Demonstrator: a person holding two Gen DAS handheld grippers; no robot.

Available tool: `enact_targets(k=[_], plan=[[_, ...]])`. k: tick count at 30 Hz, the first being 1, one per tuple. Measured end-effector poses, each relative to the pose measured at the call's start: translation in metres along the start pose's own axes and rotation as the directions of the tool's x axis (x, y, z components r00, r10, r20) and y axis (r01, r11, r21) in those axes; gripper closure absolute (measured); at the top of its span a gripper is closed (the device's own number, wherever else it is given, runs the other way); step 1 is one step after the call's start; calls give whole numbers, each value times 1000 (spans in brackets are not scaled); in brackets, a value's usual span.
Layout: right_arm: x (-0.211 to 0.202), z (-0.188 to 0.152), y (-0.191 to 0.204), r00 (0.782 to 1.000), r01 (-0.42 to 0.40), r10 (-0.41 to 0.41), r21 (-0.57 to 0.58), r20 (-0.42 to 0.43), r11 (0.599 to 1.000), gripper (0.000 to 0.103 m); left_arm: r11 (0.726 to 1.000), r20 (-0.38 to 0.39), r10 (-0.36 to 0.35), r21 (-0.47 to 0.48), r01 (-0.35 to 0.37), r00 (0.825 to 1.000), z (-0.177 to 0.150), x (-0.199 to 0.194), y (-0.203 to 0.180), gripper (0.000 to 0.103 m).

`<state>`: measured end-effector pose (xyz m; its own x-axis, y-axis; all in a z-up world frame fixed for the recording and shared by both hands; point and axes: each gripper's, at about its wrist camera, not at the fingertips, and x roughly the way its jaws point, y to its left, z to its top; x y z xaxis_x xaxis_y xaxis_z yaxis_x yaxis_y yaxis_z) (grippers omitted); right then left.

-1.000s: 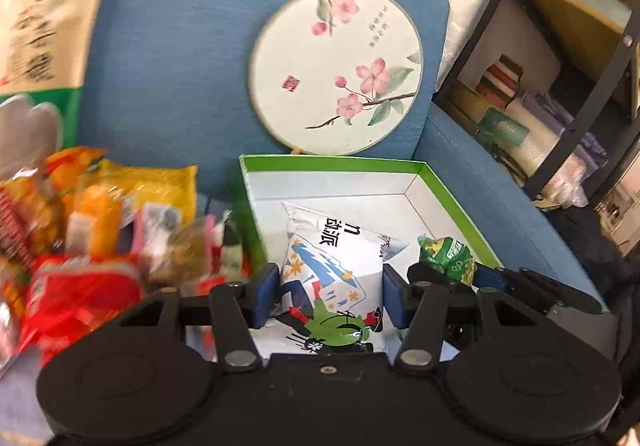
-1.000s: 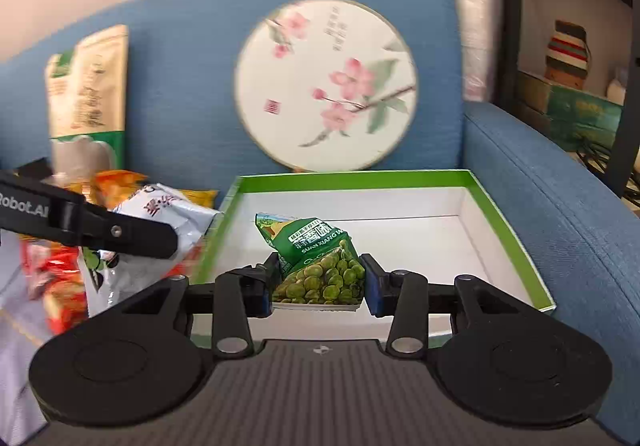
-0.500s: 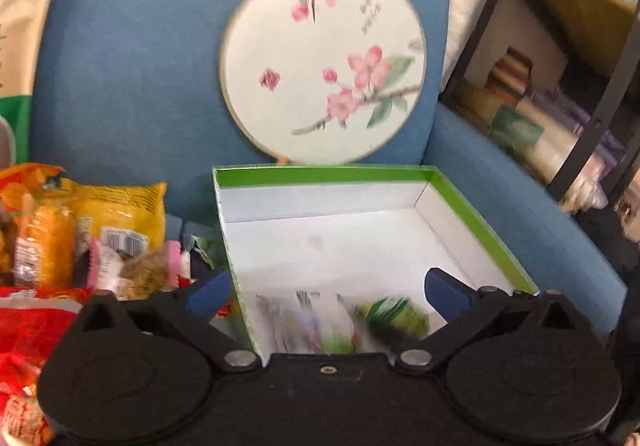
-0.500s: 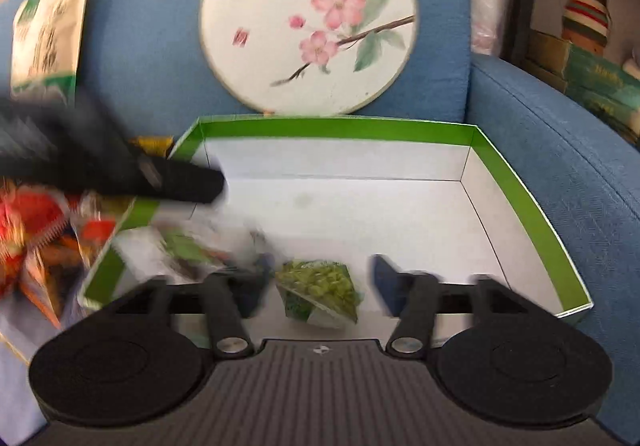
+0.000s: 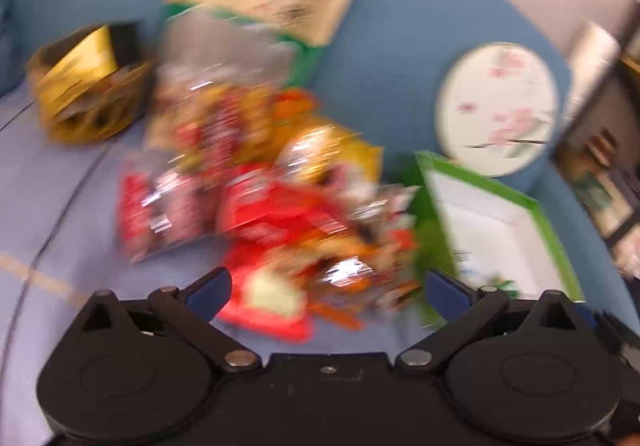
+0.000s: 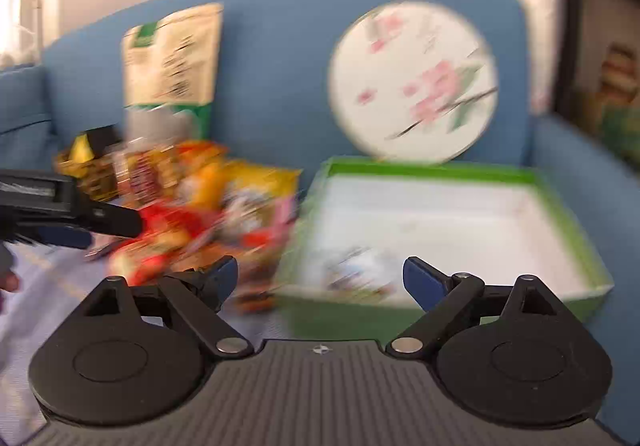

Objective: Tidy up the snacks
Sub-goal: 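Carry both bags over the green box and open both tools to drop them, then grasp the red cracker bag with left tool while right tool grasps orange bread bag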

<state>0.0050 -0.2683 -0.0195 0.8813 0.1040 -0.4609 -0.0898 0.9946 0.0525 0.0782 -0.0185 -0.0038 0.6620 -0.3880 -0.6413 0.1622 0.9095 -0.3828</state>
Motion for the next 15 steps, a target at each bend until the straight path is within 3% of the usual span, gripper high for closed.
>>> enact_targets(k=[4,9,11,12,13,14,15], plan=[[5,-13,27,996,-63,63,3,-63,998,0,998,-1,35,56,-35,999,0,7,14,0],[1,-11,38,993,-74,73,2,-87,997,0,995,-25,-4,102,7,1000,13,33,13,0],[-1,-10,39,994,-68,67,0,-91,998,0,987,-16,20,159,-17,1000,12,44,10,1],[-1,-9,39,994,-64,64,1,-92,998,0,984,-30,32,178,-26,999,10,50,10,34],[-2,-9,40,993,-63,63,3,-95,998,0,982,-58,38,185,-27,998,7,55,12,53],[-2,-9,40,993,-67,67,4,-98,998,0,982,-79,40,188,-25,996,3,58,15,81],[-3,-10,40,992,-70,70,5,-102,998,0,986,-105,5,169,13,994,-2,57,20,83]])
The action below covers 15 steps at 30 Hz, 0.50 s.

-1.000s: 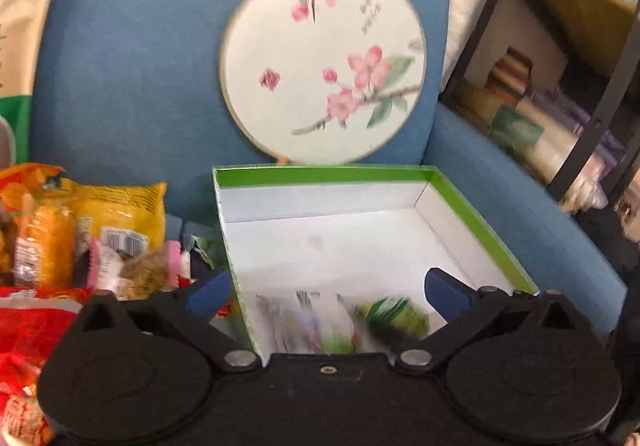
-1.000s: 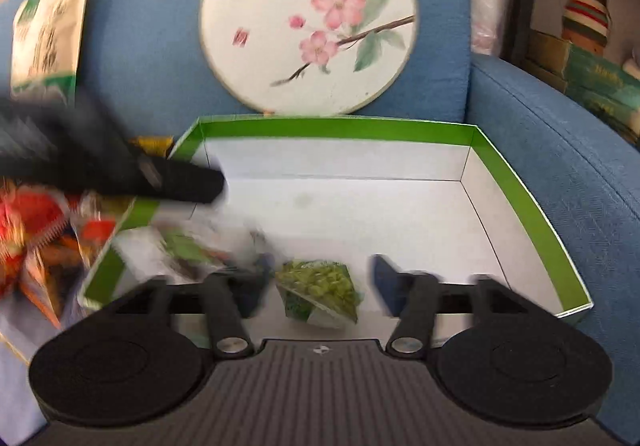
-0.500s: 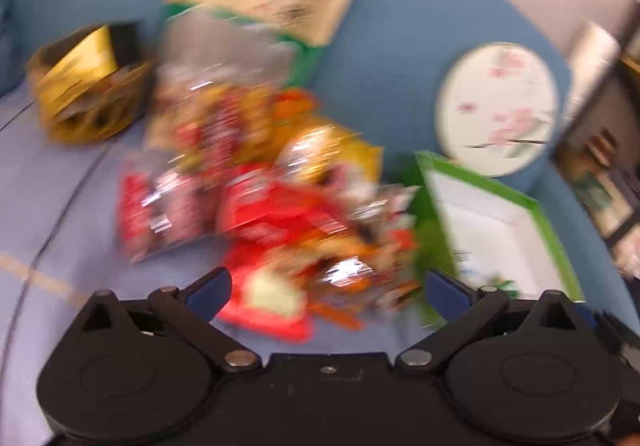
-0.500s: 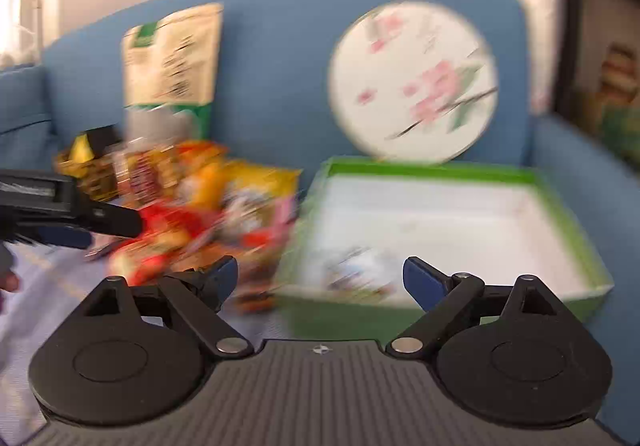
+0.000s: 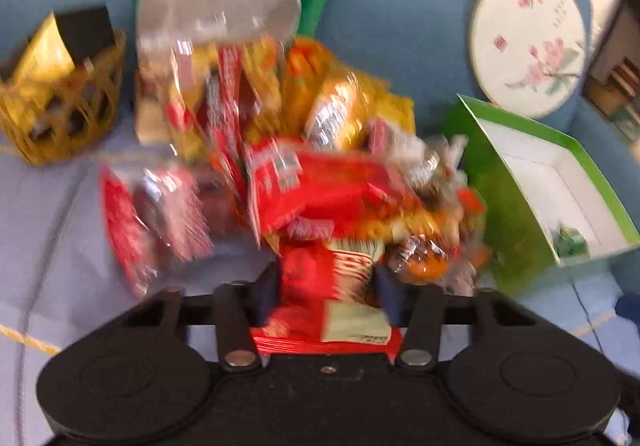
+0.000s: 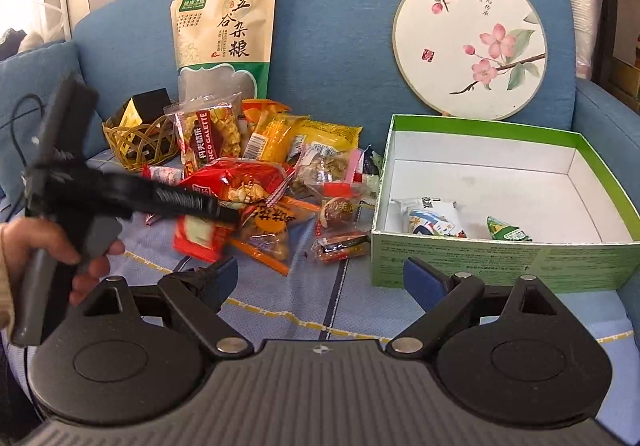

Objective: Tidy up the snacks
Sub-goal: 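Grasp the red cracker bag with left tool while right tool grasps orange bread bag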

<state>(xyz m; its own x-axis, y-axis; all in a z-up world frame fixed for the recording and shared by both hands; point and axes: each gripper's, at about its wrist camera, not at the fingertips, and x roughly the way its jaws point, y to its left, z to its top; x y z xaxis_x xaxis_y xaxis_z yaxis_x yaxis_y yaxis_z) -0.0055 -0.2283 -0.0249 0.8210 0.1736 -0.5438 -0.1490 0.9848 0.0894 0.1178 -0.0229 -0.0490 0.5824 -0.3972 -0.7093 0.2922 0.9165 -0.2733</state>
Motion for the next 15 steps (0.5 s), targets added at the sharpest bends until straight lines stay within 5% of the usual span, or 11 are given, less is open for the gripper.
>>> enact_targets(k=[7,9,11,15], plan=[[18,-8,15,995,-73,73,3,-61,997,0,992,6,-93,-85,94,996,-40,-43,14,77],[26,-12,21,990,-107,107,7,-88,994,0,985,26,-117,-127,119,993,-44,-58,20,42],[33,-17,27,984,-136,137,13,-112,991,0,979,49,-120,-159,126,992,-44,-67,25,28],[43,-18,36,976,-172,175,32,-126,985,0,972,48,-124,-195,131,991,-34,-69,31,26]])
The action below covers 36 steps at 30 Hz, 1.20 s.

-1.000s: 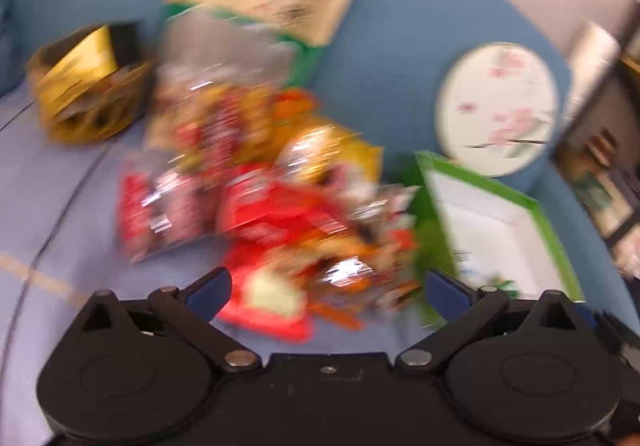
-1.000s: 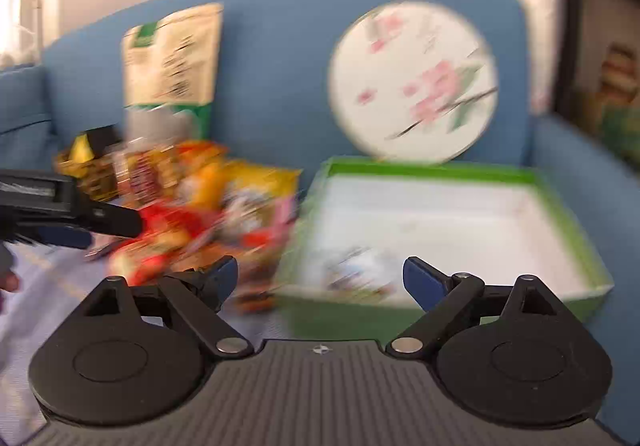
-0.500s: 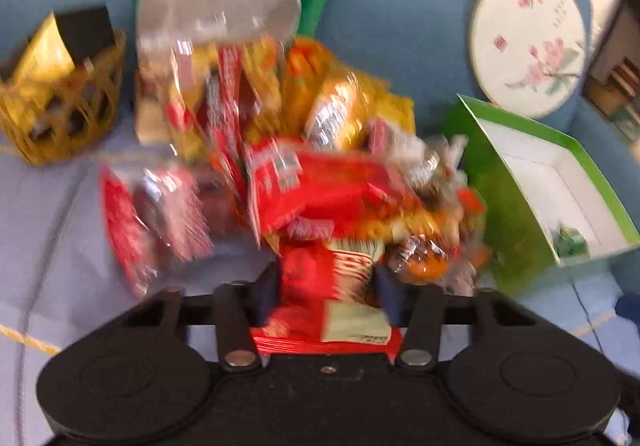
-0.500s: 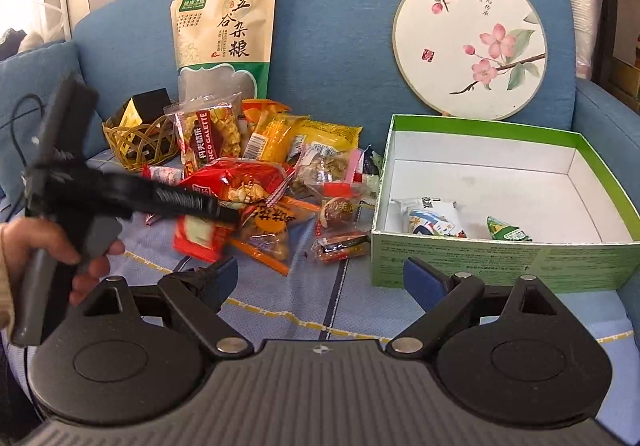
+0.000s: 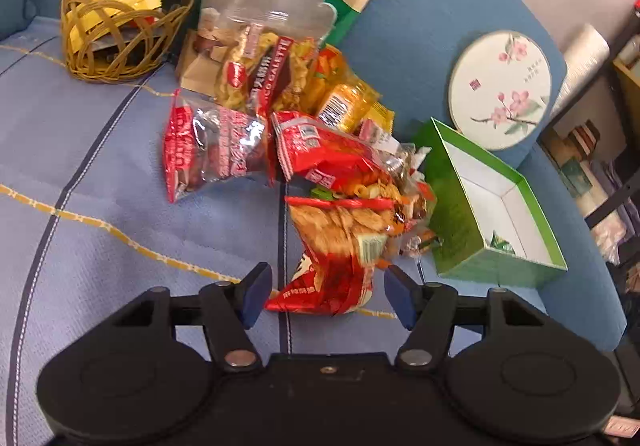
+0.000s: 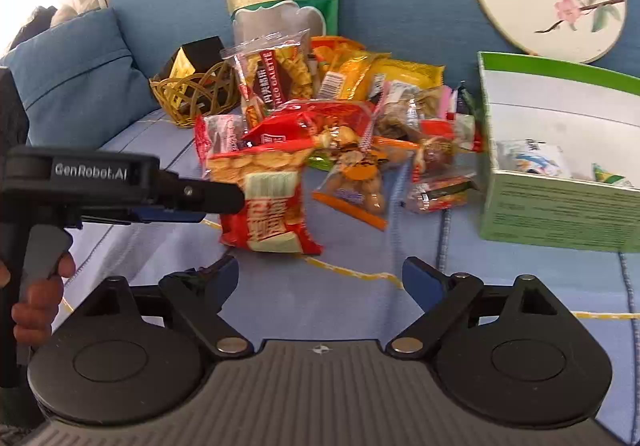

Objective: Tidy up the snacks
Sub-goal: 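Grasp the red cracker bag with left tool while right tool grasps orange bread bag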

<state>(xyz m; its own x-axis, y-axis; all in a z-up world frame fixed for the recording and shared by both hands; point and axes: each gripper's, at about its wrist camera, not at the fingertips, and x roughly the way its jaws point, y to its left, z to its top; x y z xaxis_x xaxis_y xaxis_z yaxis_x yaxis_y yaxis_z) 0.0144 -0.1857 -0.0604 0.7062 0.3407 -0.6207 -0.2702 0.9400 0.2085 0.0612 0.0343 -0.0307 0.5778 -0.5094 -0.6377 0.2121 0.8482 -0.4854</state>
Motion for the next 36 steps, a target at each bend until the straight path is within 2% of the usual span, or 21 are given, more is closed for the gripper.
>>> enact_targets(k=[1,3,4,9,11,12,13,14,16,19,22,23,24,25,26,27,28,31,32,34,36], plan=[[1,1,2,1000,9,-9,-5,5,1000,0,1000,-1,-3,-3,3,1000,2,1,0,23],[0,4,3,999,44,-44,-25,19,999,0,1000,-2,-13,1,13,1000,3,4,-3,5],[-1,5,1,998,62,-61,-26,27,998,0,1000,1,-7,7,7,1000,4,8,-5,1],[-3,15,-16,993,115,-116,22,37,993,0,1000,-2,28,10,-28,1000,8,34,-11,0],[-1,20,-18,990,136,-136,17,45,991,0,997,0,64,33,-64,998,10,46,-14,0],[1,22,-18,989,139,-139,13,49,990,0,995,-8,85,44,-84,996,10,52,-14,25],[3,25,-18,989,138,-138,14,51,990,0,995,-38,93,48,-91,995,10,58,-12,57],[6,27,-18,990,132,-133,14,52,991,0,998,-62,55,32,-53,997,10,60,-7,72],[15,32,-17,991,121,-121,8,48,993,1,999,-61,37,13,-36,997,8,52,-1,71],[37,41,-15,993,115,-115,0,35,993,2,998,-62,57,32,-55,996,5,38,3,72],[62,50,-13,993,119,-120,13,19,993,3,998,-58,61,6,-60,996,5,30,15,70],[70,52,-13,991,132,-132,21,13,991,3,998,-53,61,-2,-61,997,4,28,18,62],[78,54,-14,988,154,-154,35,2,987,3,998,-42,68,-11,-68,997,4,26,20,45],[85,55,-15,986,166,-165,53,-11,985,2,997,-31,77,-16,-77,997,4,25,21,37],[91,56,-17,987,159,-157,81,-25,984,2,996,-27,83,-19,-84,996,4,25,21,18],[96,55,-20,989,148,-144,107,-43,983,4,996,-24,85,-22,-85,996,3,25,21,12],[98,54,-20,988,155,-150,119,-48,981,14,996,-21,82,-26,-82,996,3,25,20,7],[87,52,-10,986,167,-164,65,-41,984,30,997,-22,80,-21,-80,997,0,24,16,2],[83,51,-9,986,163,-161,54,-41,985,30,996,-23,83,-18,-83,996,0,25,14,2],[73,44,-10,991,129,-124,83,-60,988,31,995,-20,96,-7,-96,995,-1,27,11,8],[63,36,-10,992,115,-110,90,-64,989,31,994,-28,107,3,-107,994,-2,28,10,19]])
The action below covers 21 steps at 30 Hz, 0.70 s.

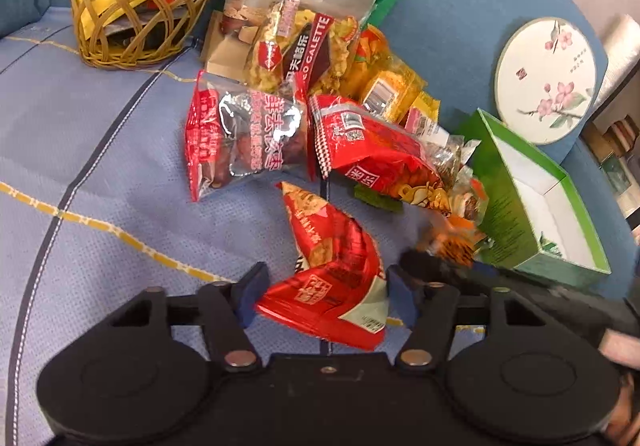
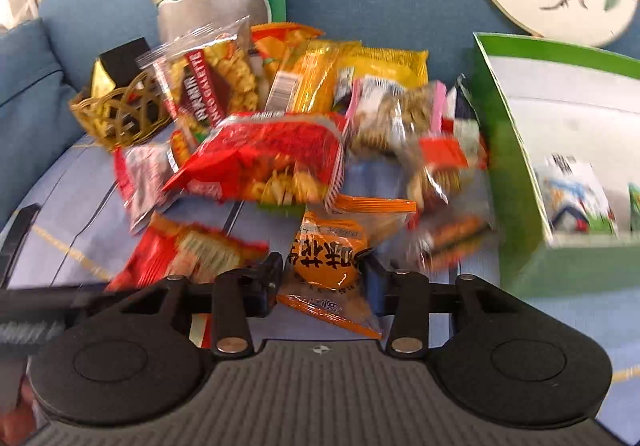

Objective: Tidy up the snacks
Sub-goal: 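Grasp the red cracker bag with left tool while right tool grasps orange bread bag, then carry both bags into the green box and open both tools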

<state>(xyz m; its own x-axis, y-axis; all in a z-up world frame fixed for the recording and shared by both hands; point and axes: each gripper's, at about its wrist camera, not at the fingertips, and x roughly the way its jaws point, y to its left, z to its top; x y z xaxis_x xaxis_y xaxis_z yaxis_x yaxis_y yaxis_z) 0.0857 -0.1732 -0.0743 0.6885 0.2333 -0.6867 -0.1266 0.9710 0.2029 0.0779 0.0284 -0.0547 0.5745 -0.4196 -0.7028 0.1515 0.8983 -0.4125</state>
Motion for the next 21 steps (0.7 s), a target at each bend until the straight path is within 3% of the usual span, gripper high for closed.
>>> enact_targets(k=[2,3,5,8,11,13,14,15,16,17,19,21], plan=[[-10,-7,0,1000,-2,2,-12,-13,1000,31,1000,-11,-1,-11,1,1000,0,-3,-1,29],[-17,-10,0,1000,-6,5,-22,-21,1000,31,1000,-16,-14,-13,14,1000,0,-7,-2,44],[-27,-16,3,1000,-17,16,-33,-21,999,31,999,-8,-42,8,42,999,1,-17,-9,50],[-49,-20,-3,1000,-28,28,-20,0,999,31,996,0,-74,50,74,997,3,-28,-22,88],[-66,-14,-9,999,-27,27,-3,38,1000,31,992,4,-99,85,99,995,6,-32,-34,90],[-77,-9,-14,998,-15,15,3,66,1000,31,992,14,-73,103,71,997,7,-33,-38,90],[-82,-7,-17,997,-11,10,10,82,1000,31,993,28,-59,106,56,998,6,-35,-39,88],[-86,-6,-21,996,-7,5,21,94,1000,31,993,50,-46,107,41,998,4,-37,-38,72],[-92,-6,-25,994,-4,0,31,105,1000,31,994,79,-22,106,14,997,2,-40,-36,49],[-97,-6,-28,993,-1,-3,34,115,999,31,994,100,5,106,-15,995,-1,-42,-33,0],[-104,-9,-32,992,7,-11,39,124,999,31,993,121,65,88,-76,991,-7,-41,-27,0],[-106,-13,-37,992,12,-19,53,124,999,31,994,94,70,81,-77,993,-9,-36,-24,0]])
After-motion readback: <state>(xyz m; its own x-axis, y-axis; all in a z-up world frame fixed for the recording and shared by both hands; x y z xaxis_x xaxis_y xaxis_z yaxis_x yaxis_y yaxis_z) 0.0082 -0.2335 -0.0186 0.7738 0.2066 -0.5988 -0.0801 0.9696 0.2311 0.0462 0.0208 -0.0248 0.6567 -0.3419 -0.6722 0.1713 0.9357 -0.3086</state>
